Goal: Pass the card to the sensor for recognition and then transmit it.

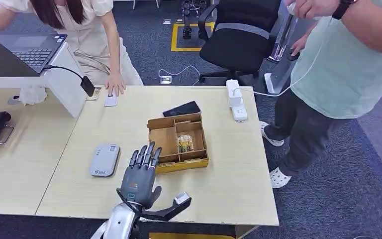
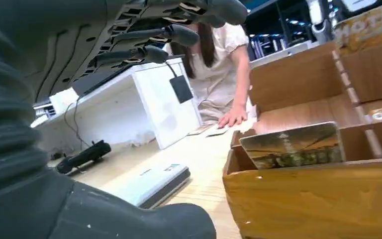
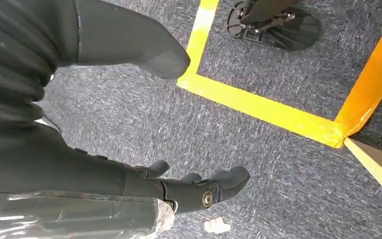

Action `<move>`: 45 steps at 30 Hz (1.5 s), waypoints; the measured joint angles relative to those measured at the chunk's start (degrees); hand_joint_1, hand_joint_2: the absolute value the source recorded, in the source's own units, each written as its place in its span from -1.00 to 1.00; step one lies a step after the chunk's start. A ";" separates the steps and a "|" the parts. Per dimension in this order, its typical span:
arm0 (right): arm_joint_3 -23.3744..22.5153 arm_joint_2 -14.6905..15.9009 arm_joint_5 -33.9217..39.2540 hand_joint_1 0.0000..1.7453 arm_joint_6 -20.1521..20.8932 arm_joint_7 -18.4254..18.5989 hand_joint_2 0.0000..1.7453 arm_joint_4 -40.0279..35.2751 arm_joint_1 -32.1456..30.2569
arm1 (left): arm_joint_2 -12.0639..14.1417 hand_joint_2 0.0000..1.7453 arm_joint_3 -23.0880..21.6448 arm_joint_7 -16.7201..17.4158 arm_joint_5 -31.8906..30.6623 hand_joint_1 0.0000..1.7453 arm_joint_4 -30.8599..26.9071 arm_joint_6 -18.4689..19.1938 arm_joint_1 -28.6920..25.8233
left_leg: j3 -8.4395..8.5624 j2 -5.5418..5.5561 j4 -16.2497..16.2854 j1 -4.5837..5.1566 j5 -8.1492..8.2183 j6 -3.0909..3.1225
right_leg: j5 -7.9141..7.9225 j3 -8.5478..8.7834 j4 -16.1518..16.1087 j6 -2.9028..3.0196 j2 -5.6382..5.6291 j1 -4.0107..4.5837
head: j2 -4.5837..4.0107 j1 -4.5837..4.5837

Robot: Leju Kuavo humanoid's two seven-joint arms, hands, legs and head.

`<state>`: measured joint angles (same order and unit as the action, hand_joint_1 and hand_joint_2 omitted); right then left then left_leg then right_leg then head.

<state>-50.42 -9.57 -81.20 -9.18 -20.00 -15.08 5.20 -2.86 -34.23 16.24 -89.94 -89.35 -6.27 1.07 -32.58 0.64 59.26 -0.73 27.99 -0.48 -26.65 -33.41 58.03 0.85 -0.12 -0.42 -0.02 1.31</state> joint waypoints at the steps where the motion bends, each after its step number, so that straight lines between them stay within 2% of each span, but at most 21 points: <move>1: 0.00 0.00 0.00 -1.00 0.02 0.00 1.00 0.00 0.01 | 0.00 1.00 0.09 0.00 0.00 -1.00 0.22 -0.04 0.03 | 0.00 0.00 0.00 0.00 0.00 0.00 | 0.00 0.00 0.00 0.00 0.00 0.00 | 0.00 -0.02; 21: -0.22 0.00 -1.03 -1.00 0.57 0.04 1.00 0.00 0.13 | -0.50 1.00 1.62 -0.28 0.00 -1.00 4.46 -0.11 0.05 | 0.00 0.00 0.00 0.00 0.00 0.00 | 0.00 0.00 0.00 0.00 0.00 0.00 | 0.02 -0.02; 25: -0.22 -0.02 -1.18 -1.00 0.59 0.09 1.00 0.00 0.22 | -0.65 1.00 2.14 0.50 0.00 -1.00 5.38 -0.07 0.44 | 0.00 0.00 0.00 0.00 0.00 0.00 | 0.00 0.00 0.00 0.00 0.00 0.00 | 0.02 -0.02; 31: -0.22 -0.15 -1.20 -1.00 0.68 0.39 1.00 0.00 0.55 | -1.31 1.00 3.65 0.24 0.00 -1.00 6.16 1.18 1.61 | 0.01 0.00 0.00 0.00 -0.01 0.00 | 0.03 0.00 0.00 -0.01 -0.01 0.00 | 0.00 0.00; 38: -0.22 -0.17 -1.18 -1.00 0.66 0.42 1.00 0.00 0.63 | -1.92 1.00 4.41 -0.13 0.00 -1.00 6.67 0.92 1.96 | 0.00 0.00 0.00 0.00 -0.01 0.00 | 0.03 0.00 0.00 -0.01 0.00 0.00 | 0.00 -0.02; 45: -0.44 -0.17 -1.01 -1.00 0.48 0.28 1.00 0.00 0.62 | -3.15 1.00 4.90 -4.87 0.00 -1.00 6.36 0.92 1.22 | 0.00 0.00 0.01 0.00 -0.01 0.00 | 0.03 0.00 0.00 -0.02 0.00 0.00 | 0.02 0.00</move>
<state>-50.86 -9.75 -82.20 -8.70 -19.71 -15.08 5.82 -6.01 -29.33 11.37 -89.94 -82.99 -5.35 2.29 -32.58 0.63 59.26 -0.72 27.99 -0.48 -26.61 -33.41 58.03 0.83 -0.12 -0.42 0.00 1.31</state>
